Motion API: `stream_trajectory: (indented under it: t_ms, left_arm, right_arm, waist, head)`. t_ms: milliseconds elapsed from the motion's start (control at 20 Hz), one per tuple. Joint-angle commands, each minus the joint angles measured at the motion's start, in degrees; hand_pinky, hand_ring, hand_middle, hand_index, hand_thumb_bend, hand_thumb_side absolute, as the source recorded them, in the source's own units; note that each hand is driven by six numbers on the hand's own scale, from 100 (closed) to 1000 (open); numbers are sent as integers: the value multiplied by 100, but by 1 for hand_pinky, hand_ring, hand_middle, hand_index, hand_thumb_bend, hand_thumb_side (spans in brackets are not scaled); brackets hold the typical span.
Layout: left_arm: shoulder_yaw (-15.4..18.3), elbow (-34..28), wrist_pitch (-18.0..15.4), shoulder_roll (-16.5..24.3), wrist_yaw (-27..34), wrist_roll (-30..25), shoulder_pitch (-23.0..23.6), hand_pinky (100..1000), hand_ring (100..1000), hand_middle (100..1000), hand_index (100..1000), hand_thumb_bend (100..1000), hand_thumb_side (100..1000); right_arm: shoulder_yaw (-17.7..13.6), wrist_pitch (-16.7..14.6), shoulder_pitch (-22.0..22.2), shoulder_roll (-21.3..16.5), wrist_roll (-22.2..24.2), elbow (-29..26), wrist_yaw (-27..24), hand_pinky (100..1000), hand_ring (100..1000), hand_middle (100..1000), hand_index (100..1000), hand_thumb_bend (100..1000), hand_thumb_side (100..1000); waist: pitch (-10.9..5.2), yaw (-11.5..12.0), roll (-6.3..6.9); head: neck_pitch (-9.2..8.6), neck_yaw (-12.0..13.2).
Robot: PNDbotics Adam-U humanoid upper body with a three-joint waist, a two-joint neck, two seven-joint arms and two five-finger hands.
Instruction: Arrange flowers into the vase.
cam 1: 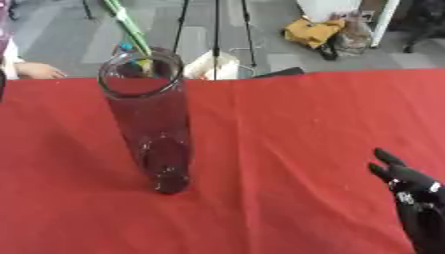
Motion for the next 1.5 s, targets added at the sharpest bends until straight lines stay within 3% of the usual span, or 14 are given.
stream_trajectory:
  t_ms: [50,450,1100,1500]
  left_arm:
    - [65,-32,-124,121,-102,-46,-72,100,100,100,102,100,666]
    - [-10,6,-329,134,-324,-262,6,100,100,100,101,100,658]
    - [-139,-61,-264,138,-350,-377,158,100,100,100,100,100,651]
    - [-173,-73,-436,132,-447,-527,247,100,100,100,100,100,644]
  right_arm:
    - [17,-4,-54,16,9,-77,54,953,1000,143,870,100,1000]
    - [24,-11,-80,41,17,-77,81,953,1000,142,870,100,1000]
    - [19,-4,-117,89,13,-77,135,955,1000,138,872,100,1000]
    - [12,3,-145,108,14,-77,144,956,1000,136,873,100,1000]
  waist:
    - [-99,-5,-6]
    - [-58,-20,-14]
    - [1,-18,-41]
    - [34,-37,-47]
  head:
    - [-97,15]
    - [-135,9]
    - [-161,6]
    - [-213,19]
